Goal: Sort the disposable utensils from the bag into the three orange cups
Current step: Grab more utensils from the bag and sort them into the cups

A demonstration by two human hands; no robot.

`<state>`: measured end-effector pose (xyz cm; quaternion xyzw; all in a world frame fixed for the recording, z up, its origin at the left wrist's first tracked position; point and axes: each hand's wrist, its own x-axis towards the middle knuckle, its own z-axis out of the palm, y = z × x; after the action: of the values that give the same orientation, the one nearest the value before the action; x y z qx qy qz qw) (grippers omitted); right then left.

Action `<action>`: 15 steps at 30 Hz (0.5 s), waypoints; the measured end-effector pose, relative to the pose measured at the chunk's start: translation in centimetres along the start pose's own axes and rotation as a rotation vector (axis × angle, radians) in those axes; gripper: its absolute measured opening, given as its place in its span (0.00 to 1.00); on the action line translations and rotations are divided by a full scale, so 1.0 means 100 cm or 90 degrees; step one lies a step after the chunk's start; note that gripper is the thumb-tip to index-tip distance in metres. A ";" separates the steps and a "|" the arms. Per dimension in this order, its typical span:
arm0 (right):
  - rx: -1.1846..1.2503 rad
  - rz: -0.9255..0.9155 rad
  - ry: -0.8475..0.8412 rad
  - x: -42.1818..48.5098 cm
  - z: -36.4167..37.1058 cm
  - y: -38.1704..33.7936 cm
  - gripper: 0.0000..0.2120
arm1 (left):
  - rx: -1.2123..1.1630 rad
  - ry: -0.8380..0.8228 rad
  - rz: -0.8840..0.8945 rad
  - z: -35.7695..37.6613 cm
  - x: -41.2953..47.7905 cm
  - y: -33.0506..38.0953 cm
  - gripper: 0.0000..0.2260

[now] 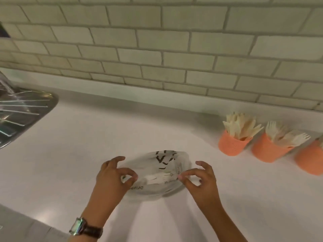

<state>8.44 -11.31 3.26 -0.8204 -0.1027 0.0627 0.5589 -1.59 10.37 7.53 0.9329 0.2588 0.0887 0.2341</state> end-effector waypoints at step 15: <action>-0.238 -0.032 -0.211 -0.017 0.038 -0.027 0.51 | 0.058 -0.126 0.111 -0.011 -0.010 -0.015 0.42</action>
<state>5.74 -7.29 4.31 -0.8854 -0.2229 0.1625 0.3740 -3.39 11.43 7.71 0.9657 0.1562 0.0043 0.2076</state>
